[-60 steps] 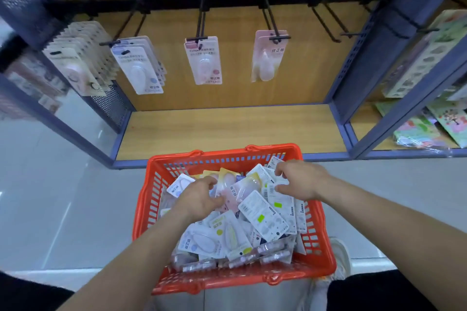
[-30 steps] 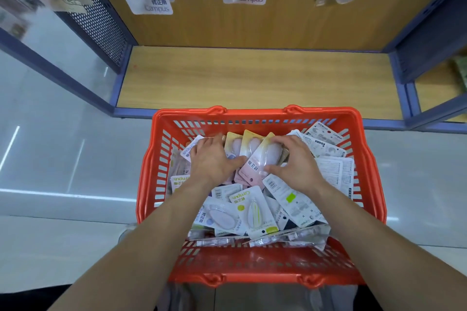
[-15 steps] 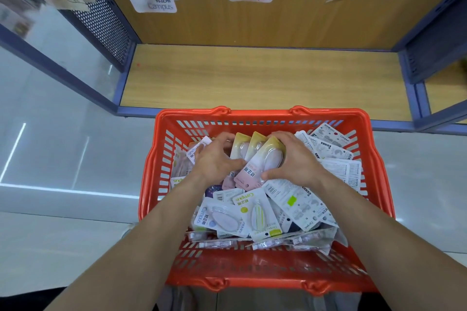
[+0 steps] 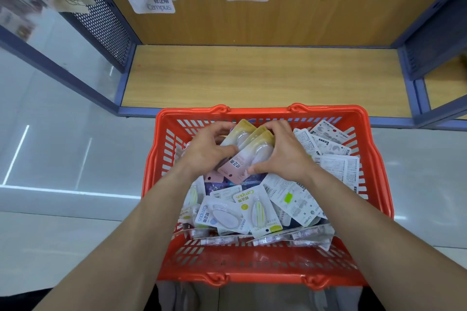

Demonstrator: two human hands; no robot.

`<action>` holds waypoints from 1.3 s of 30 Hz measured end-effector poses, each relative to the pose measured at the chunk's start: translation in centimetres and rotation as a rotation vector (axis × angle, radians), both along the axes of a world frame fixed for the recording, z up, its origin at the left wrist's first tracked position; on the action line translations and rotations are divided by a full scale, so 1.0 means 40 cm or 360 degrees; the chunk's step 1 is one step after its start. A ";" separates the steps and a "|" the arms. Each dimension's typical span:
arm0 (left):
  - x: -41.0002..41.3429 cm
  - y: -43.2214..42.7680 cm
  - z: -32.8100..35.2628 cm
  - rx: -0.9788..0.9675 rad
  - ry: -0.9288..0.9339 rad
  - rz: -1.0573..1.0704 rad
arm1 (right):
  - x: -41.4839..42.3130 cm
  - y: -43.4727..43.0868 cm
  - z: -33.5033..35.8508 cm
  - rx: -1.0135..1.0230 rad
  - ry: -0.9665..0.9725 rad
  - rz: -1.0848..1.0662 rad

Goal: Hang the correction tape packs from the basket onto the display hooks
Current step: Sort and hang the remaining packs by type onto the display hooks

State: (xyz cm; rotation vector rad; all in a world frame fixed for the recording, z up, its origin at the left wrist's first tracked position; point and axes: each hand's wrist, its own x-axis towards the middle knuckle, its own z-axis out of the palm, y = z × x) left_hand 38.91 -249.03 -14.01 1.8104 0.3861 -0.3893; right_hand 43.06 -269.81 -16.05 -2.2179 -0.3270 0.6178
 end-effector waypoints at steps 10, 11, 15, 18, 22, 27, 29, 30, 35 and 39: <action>-0.024 -0.008 -0.001 -0.0179 0.0277 -0.0136 | -0.002 0.003 0.008 0.0078 0.0083 0.0054; -0.028 -0.009 -0.003 -0.0113 0.0307 -0.0203 | -0.001 0.000 0.008 0.0063 0.0075 0.0055; -0.040 -0.010 -0.022 0.0008 0.0283 -0.0274 | -0.005 0.000 0.014 -0.0009 -0.0028 0.0136; -0.040 -0.016 -0.015 0.0046 0.0246 -0.0296 | -0.002 -0.012 0.029 0.0019 0.0021 0.0143; -0.032 -0.020 0.025 0.0076 0.0223 -0.0313 | 0.007 -0.029 0.076 0.0031 0.0039 0.0206; -0.037 0.003 0.100 0.0058 0.0199 -0.0403 | 0.001 -0.026 0.148 0.0100 0.0096 0.0331; -0.056 -0.005 0.113 0.0139 0.0196 -0.0423 | -0.015 -0.030 0.160 0.0071 0.0138 0.0367; -0.066 -0.013 0.112 0.0200 0.0206 -0.0440 | -0.022 -0.031 0.158 0.0055 0.0153 0.0376; -0.139 -0.055 0.056 0.0291 0.0239 -0.0363 | -0.084 -0.073 0.123 0.0064 0.0324 0.0324; -0.164 -0.109 0.031 0.0381 0.0221 -0.0347 | -0.123 -0.131 0.098 0.0046 0.0380 0.0199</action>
